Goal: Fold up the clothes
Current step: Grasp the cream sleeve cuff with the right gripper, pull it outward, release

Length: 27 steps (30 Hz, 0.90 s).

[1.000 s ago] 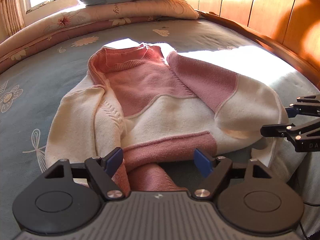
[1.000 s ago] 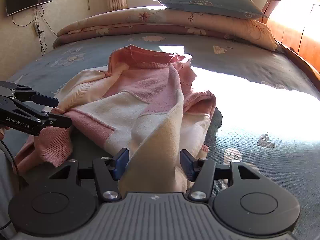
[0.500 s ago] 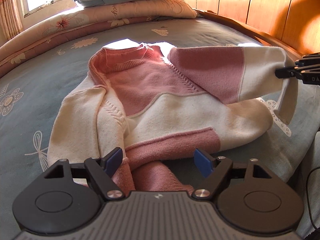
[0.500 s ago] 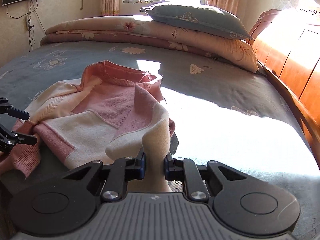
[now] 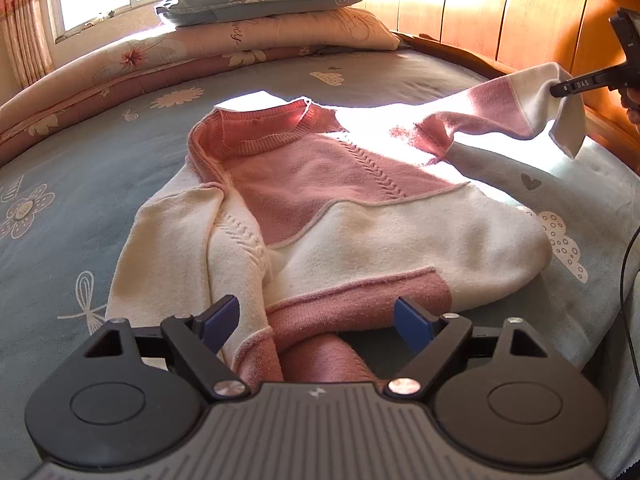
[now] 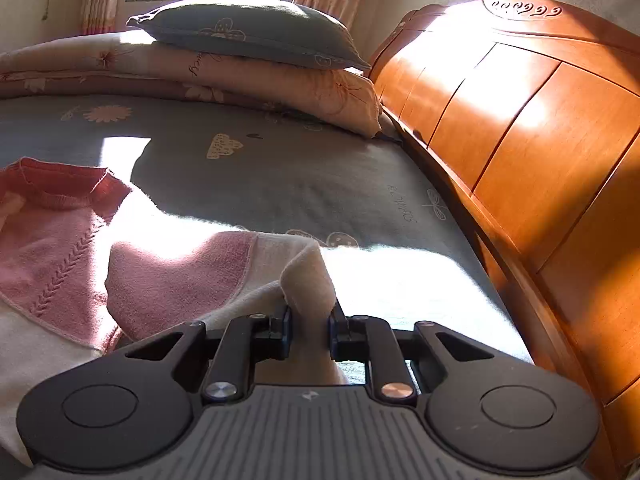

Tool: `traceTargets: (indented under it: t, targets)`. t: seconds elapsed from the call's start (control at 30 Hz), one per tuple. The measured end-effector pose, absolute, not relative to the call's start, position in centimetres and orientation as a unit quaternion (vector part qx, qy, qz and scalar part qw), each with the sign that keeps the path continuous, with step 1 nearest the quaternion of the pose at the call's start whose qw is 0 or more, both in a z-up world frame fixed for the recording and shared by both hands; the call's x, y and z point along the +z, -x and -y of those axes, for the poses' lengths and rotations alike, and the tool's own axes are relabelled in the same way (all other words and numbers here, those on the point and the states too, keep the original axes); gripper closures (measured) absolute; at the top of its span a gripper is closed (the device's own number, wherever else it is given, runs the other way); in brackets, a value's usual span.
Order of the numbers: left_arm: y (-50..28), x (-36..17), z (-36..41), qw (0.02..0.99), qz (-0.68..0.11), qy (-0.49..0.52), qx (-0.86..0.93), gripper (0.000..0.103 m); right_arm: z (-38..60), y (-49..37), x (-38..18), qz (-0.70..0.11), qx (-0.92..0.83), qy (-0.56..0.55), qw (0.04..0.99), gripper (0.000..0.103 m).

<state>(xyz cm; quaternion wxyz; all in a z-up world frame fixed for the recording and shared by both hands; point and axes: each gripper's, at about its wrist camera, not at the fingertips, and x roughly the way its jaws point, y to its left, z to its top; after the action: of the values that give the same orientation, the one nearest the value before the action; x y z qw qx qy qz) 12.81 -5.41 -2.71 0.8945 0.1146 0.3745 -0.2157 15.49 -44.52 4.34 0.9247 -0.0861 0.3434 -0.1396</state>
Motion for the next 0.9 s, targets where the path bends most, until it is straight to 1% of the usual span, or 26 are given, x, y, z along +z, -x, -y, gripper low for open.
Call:
traceTargets:
  t: [0.13,0.33,0.37,0.43,0.47,0.5,0.77,0.9]
  targets:
    - [-12.9,-2.9,5.5,0.891,-0.381,-0.121,-0.216,0.018,46.0,-18.4,3.6,-0.352,-0.175,0.107,0.913,0.083]
    - [-13.6,-3.1,5.9,0.888,-0.386,-0.13,-0.214,0.018,46.5,-22.0,3.3,-0.336,-0.206,0.134,0.909,0.083]
    - [-13.8,-3.1,6.0,0.888,-0.386,-0.129,-0.214,0.018,46.7,-22.4,3.0,-0.335,-0.214,0.138,0.907,0.082]
    - [-14.0,-3.1,6.0,0.889,-0.385,-0.126,-0.214,0.018,47.0,-23.2,2.4,-0.341,-0.232,0.138,0.901,0.068]
    - [-14.1,-3.1,6.0,0.889,-0.385,-0.124,-0.213,0.018,47.2,-23.4,2.1,-0.345,-0.237,0.134,0.898,0.056]
    - [-14.2,-3.2,6.0,0.889,-0.387,-0.123,-0.213,0.018,47.3,-23.5,1.8,-0.347,-0.24,0.131,0.897,0.053]
    - [-14.6,-3.7,6.6,0.884,-0.391,-0.132,-0.219,0.018,47.9,-21.7,0.5,-0.366,-0.206,0.056,0.906,0.053]
    - [-14.3,-3.8,6.7,0.884,-0.389,-0.135,-0.219,0.018,46.6,-20.2,0.5,-0.37,-0.165,0.025,0.914,0.05]
